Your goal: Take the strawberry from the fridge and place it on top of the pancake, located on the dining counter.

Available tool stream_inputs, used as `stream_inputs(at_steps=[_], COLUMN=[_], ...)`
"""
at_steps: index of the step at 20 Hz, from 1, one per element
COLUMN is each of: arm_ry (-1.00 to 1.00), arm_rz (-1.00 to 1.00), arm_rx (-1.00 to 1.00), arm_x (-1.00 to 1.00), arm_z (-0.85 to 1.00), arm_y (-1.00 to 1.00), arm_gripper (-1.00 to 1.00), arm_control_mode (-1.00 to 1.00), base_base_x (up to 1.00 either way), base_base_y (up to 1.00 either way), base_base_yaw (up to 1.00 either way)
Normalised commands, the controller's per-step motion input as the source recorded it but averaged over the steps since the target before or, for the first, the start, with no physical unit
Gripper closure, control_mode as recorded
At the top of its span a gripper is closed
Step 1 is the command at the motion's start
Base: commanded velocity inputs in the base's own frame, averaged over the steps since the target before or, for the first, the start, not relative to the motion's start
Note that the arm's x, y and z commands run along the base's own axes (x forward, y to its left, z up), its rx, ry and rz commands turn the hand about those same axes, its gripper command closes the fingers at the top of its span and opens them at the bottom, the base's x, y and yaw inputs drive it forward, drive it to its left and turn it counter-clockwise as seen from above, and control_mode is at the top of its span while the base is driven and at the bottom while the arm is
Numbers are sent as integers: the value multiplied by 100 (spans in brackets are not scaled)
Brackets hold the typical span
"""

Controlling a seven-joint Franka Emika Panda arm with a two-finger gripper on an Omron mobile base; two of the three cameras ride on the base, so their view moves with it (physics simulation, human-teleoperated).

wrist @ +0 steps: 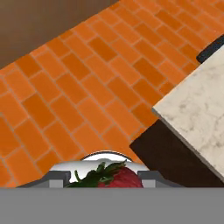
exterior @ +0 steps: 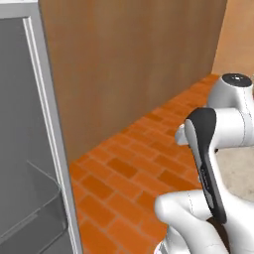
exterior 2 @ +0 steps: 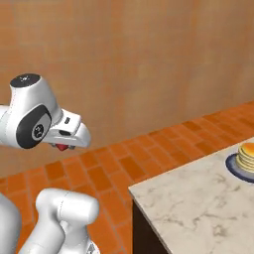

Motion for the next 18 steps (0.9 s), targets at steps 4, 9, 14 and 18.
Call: stream_inputs(at_steps=[4, 9, 14, 18], arm_ry=[0, 0, 0, 0], arm_rz=[0, 0, 0, 0], arm_rx=[0, 0, 0, 0], arm_x=[0, 0, 0, 0], arm_z=[0, 0, 0, 0], arm_y=[0, 0, 0, 0], arm_gripper=[100, 100, 100, 100], arm_control_mode=[100, 100, 100, 100], base_base_x=[79, 100, 85, 63], base_base_y=[26, 0, 4, 0], base_base_yaw=[53, -4, -71, -83])
